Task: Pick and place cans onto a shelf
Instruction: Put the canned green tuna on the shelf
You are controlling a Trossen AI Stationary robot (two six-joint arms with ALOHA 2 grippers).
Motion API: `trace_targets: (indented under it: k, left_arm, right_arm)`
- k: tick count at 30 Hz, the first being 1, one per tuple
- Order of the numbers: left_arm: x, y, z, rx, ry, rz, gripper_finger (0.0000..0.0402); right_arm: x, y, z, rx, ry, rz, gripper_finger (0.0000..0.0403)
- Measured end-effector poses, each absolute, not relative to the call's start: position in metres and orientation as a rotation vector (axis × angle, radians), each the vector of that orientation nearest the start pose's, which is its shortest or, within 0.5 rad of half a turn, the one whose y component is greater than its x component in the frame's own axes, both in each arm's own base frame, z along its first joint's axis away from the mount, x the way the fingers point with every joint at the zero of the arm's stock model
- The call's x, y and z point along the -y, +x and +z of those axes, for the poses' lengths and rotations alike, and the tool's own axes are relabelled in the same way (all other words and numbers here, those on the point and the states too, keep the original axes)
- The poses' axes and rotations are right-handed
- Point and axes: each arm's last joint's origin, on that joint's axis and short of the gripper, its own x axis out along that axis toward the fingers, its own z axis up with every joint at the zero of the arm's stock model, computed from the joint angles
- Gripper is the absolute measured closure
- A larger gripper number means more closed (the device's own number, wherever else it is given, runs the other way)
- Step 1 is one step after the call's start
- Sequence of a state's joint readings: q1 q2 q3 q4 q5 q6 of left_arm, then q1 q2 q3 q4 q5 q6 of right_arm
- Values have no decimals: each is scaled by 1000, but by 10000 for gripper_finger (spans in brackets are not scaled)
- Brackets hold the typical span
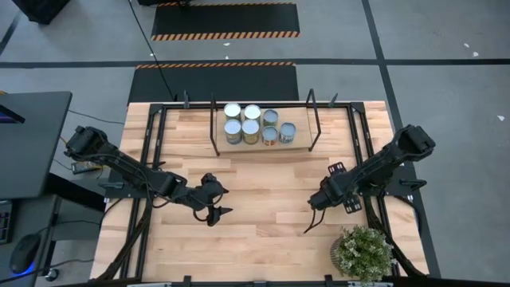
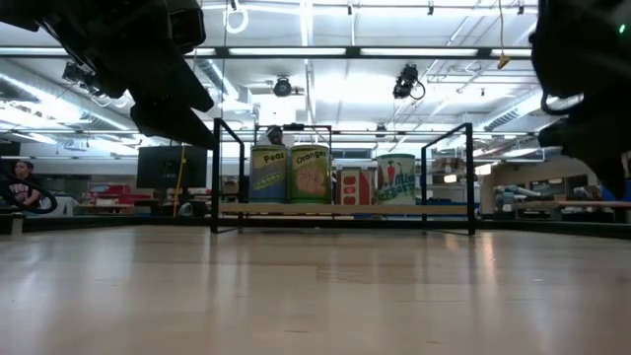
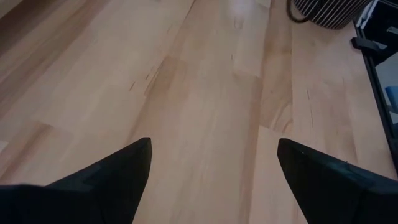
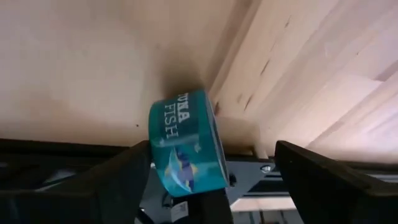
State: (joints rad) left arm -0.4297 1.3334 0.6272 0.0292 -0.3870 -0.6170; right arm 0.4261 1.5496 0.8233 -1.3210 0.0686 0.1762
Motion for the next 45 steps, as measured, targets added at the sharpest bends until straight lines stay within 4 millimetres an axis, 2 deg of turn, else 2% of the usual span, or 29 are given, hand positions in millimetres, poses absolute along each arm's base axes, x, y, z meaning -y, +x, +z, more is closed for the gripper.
trace_targets:
  k: [6,14,17,20,24,27,31,35,37,40,45]
  left_arm:
    - [97,238,187,-605,-332,151,47]
    - [98,238,187,-615,-361,135,47]
    - [98,238,187,-616,-360,134,47]
    - [98,238,187,-616,-360,134,47]
    - [98,238,187,-615,-361,136,47]
    - [98,238,187,-615,-361,137,47]
    - [98,238,187,-615,-361,136,47]
    - [98,238,187,-615,-360,136,47]
    - [98,238,187,-616,-361,136,47]
    - [99,237,187,-622,-358,129,47]
    - [100,237,187,-619,-353,123,47]
  right_arm:
    - [-76,183,146,-2101,-351,21,73]
    - [-75,187,128,-2198,-373,2,187]
    - [-77,192,133,-2161,-382,22,227]
    - [-78,204,150,-2035,-434,-21,253]
    - [-72,222,182,-1775,-517,-222,253]
    - [-66,232,198,-1565,-517,-362,234]
    - [-61,246,201,-1333,-485,-478,214]
    - [-55,257,195,-1229,-580,-564,216]
    - [-52,258,195,-1251,-621,-539,218]
    - [-51,261,195,-1280,-582,-430,220]
    - [-49,277,194,-1211,-347,-268,209]
